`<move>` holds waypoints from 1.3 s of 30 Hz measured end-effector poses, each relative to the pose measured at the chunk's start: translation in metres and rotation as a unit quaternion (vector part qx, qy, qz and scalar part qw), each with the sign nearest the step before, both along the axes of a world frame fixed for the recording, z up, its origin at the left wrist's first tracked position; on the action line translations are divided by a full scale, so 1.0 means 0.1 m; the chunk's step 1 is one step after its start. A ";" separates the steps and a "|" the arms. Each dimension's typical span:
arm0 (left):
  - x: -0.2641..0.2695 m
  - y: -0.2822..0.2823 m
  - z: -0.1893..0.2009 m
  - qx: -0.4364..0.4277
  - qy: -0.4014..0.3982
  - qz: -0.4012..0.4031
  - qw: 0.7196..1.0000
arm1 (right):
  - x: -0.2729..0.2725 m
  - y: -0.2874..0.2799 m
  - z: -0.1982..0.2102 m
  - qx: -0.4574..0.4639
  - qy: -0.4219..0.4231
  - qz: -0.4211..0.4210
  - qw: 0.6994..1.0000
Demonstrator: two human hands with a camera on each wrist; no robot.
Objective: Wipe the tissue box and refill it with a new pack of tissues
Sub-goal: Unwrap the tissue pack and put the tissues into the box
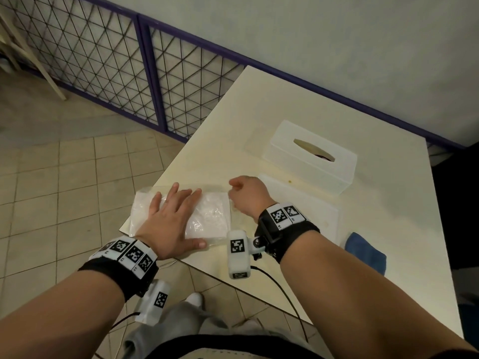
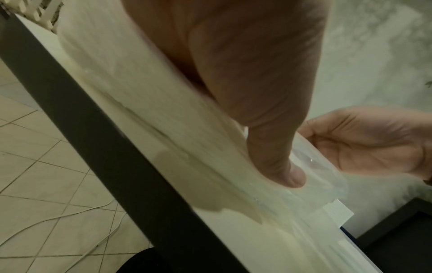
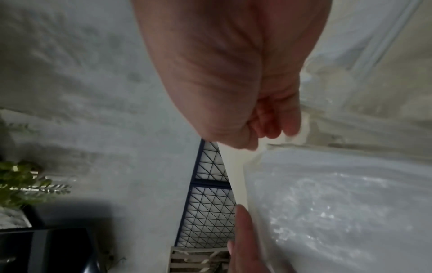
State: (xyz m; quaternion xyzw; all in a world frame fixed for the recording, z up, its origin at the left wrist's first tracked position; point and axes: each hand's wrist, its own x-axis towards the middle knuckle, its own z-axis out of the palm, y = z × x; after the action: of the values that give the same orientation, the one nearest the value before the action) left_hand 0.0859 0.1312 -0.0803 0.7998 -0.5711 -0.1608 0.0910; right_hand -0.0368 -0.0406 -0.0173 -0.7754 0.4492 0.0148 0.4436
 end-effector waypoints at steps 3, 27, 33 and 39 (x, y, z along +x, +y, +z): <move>-0.01 0.00 -0.01 0.000 -0.003 0.000 1.000 | 0.08 0.05 -0.06 -0.047 0.104 0.106 0.988; -0.01 0.07 0.06 0.022 0.008 0.083 0.996 | -0.14 0.07 0.04 0.100 -0.006 -0.105 0.989; -0.07 0.05 0.12 0.069 0.010 0.090 0.994 | -0.36 -0.08 0.22 0.083 -0.010 -0.131 0.988; -0.18 -0.15 0.37 0.118 0.002 0.096 0.988 | -0.90 -0.30 0.95 -0.126 -0.016 -0.027 0.992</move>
State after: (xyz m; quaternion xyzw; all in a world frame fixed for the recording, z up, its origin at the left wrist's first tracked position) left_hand 0.0678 0.1167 -0.0434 0.8556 -0.4688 -0.2192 0.0120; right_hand -0.1269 -0.0702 0.0774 -0.8127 0.4611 -0.0660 0.3500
